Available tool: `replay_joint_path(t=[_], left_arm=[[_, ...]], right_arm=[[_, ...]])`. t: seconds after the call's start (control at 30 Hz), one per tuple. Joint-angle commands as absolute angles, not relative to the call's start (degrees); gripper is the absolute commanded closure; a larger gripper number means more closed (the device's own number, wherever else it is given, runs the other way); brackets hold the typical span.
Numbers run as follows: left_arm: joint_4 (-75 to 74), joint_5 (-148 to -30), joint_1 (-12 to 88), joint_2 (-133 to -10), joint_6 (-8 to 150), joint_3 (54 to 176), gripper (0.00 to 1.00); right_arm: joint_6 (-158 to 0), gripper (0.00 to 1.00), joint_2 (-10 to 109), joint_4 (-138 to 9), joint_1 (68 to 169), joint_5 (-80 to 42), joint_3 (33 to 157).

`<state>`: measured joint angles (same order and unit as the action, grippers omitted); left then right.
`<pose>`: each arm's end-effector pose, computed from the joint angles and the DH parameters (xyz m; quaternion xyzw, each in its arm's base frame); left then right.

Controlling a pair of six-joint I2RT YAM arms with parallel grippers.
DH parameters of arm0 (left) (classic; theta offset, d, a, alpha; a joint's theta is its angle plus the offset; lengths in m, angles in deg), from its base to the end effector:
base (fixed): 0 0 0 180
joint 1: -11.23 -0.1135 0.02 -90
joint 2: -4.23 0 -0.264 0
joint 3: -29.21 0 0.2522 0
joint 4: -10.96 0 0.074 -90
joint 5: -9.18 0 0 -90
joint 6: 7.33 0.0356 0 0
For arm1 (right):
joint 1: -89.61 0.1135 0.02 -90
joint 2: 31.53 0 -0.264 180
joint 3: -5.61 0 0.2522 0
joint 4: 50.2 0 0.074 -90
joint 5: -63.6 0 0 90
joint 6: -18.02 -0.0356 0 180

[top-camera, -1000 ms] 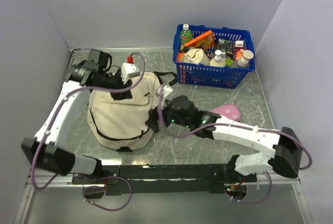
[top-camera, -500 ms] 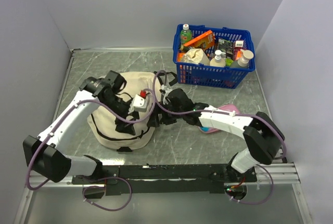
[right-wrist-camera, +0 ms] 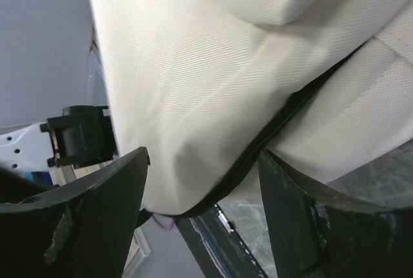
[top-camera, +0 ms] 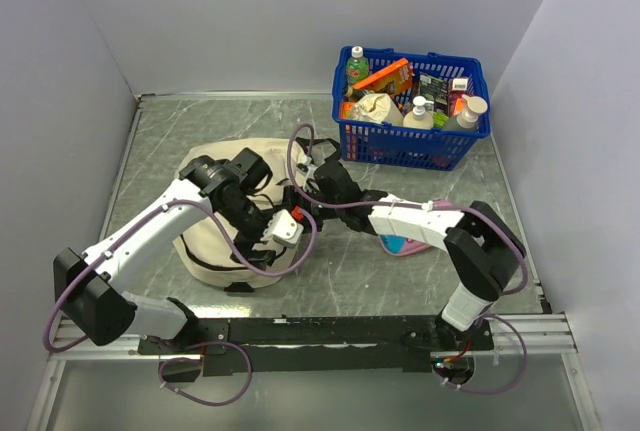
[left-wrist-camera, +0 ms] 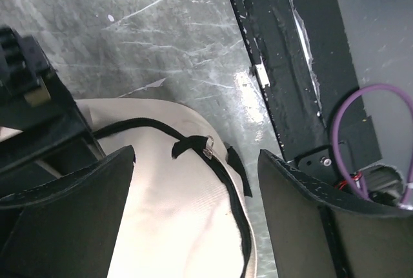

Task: Pack the student bag
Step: Unzip the student bag at the center of the board.

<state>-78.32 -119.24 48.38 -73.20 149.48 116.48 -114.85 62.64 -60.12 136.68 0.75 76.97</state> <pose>0.1697 -0.1564 0.3141 0.7594 0.5553 -0.2945 0.1679 0.2337 0.2751 0.2219 -0.1437 0.8485 0.4750 0.1840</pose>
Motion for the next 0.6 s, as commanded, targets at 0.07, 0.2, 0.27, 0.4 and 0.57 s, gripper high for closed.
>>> replay_joint_path(t=[0.07,0.2,0.27,0.4,0.57], left_arm=[[-76.1,-117.74,51.05,-73.64,151.41,115.74,0.2],[-75.22,-116.95,52.89,-74.96,151.4,115.56,0.22],[-75.39,-117.56,53.24,-75.66,151.67,115.3,0.23],[-74.52,-116.86,55.52,-76.19,151.05,113.9,0.26],[-72.76,-114.66,56.58,-76.37,150.35,112.4,0.33]], right_arm=[[-116.72,0.27,64.71,-58.07,135.75,3.13,79.31],[-116.89,0.28,62.78,-57.64,135.22,2.16,77.03],[-117.16,0.3,63.03,-57.19,134.87,2.51,76.85],[-117.6,0.34,64.53,-56.58,134.87,3.83,78.07],[-117.77,0.38,64.62,-55.79,134.87,4.18,78.17]])
